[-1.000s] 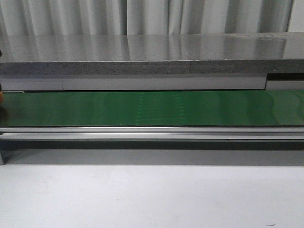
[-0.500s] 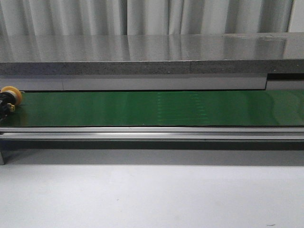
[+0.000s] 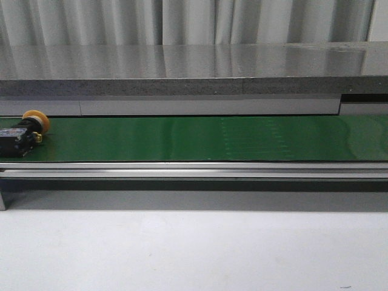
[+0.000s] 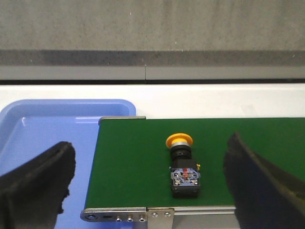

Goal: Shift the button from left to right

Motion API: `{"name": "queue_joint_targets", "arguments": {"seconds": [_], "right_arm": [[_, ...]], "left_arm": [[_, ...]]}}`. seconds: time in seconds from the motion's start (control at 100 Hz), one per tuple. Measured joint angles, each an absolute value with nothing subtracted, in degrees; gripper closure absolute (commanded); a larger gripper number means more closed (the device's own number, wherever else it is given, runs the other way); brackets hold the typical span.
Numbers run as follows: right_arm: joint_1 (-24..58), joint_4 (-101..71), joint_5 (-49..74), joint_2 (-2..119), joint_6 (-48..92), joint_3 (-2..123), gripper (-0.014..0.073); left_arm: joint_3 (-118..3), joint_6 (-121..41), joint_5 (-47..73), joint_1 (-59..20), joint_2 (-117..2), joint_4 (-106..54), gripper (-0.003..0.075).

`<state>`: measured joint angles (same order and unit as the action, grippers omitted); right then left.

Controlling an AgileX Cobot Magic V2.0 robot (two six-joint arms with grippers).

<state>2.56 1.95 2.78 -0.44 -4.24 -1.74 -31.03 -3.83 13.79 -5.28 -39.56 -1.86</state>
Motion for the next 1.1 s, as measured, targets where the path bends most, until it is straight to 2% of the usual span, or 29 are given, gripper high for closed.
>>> {"name": "queue_joint_targets", "arguments": {"seconds": [0.34,0.62,0.83,1.1], "right_arm": [[2.56,1.95,2.78,-0.44,-4.24,-1.74,0.0662],[2.56,1.95,2.78,-0.44,-4.24,-1.74,0.0662],[2.56,1.95,2.78,-0.44,-4.24,-1.74,0.0662],[2.56,1.95,2.78,-0.44,-4.24,-1.74,0.0662]], "left_arm": [[-20.61,-3.83,12.29,-5.28,-21.30,-4.25,0.0143],[-18.05,-3.83,12.29,-5.32,-16.64,-4.92,0.0238],[-18.05,-3.83,12.39,-5.32,-16.64,-5.01,0.0375],[-18.05,-3.83,12.51,-5.32,-16.64,-5.01,0.0638]]}}
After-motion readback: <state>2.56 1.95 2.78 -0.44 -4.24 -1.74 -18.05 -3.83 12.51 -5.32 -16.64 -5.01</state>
